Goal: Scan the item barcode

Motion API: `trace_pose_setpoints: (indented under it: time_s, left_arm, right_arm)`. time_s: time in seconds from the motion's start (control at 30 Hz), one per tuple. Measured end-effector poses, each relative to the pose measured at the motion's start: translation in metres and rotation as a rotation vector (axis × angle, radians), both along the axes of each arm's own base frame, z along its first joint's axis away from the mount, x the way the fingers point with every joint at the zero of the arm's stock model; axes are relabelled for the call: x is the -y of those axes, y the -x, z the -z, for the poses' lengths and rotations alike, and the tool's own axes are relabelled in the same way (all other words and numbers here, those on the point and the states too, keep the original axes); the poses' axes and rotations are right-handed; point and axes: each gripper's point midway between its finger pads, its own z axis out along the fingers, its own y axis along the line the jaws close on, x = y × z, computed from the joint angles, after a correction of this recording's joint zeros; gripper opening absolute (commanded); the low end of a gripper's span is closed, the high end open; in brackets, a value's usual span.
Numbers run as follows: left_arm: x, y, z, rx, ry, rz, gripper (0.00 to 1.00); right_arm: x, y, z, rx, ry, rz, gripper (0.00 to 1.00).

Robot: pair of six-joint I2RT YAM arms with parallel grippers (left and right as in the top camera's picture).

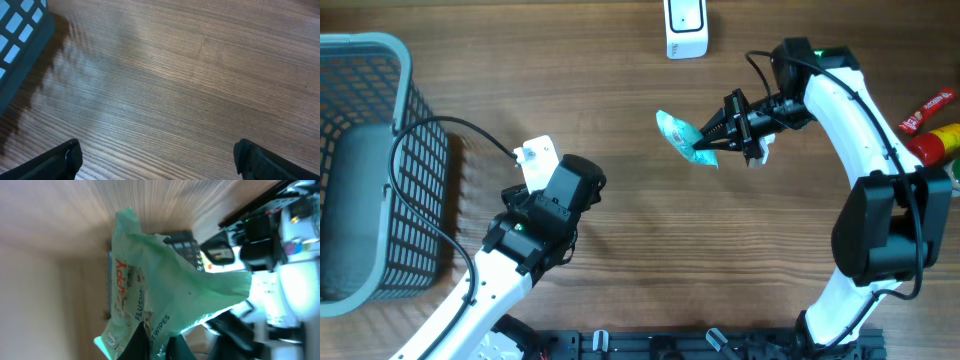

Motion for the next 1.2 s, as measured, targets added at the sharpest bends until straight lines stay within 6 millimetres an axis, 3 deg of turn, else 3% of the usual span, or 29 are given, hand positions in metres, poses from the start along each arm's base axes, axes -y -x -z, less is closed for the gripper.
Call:
trace_pose_setpoints:
  time_s: [0.13, 0.47, 0.57, 0.7, 0.83, 0.93, 1.03, 1.2]
  left_arm:
    - [0.0, 0.0, 0.0, 0.0, 0.0, 0.0, 1.0]
    - [0.0, 0.0, 0.0, 0.0, 0.0, 0.0, 1.0]
    - [0.0, 0.0, 0.0, 0.0, 0.0, 0.0, 1.0]
    - [0.0, 0.0, 0.0, 0.001, 0.0, 0.0, 1.0]
    - [0.0, 0.0, 0.0, 0.0, 0.0, 0.0, 1.0]
    - [0.0, 0.0, 0.0, 0.001, 0.0, 0.0, 1.0]
    - [0.0, 0.0, 0.0, 0.0, 0.0, 0.0, 1.0]
    - [0.0, 0.0, 0.0, 0.001, 0.001, 0.0, 1.0]
  right_arm:
    - [-0.001, 0.019, -0.018, 0.072, -0.112, -0.082, 0.04]
    - [0.005, 0.014, -0.022, 0.189, -0.16, -0.102, 0.04]
    - [0.008, 0.003, -0.009, 0.304, -0.11, -0.138, 0.04]
    - [0.034, -0.021, 0.038, 0.532, 0.171, -0.276, 0.04]
    - [0.057, -0.055, 0.061, 0.717, 0.373, -0.342, 0.04]
    - [0.081, -0.082, 0.076, 0.725, 0.601, -0.291, 0.04]
    - [0.092, -0.127, 0.071, 0.871, 0.741, -0.212, 0.04]
    - [0.086, -0.2, 0.026, 1.212, 0.825, -0.061, 0.04]
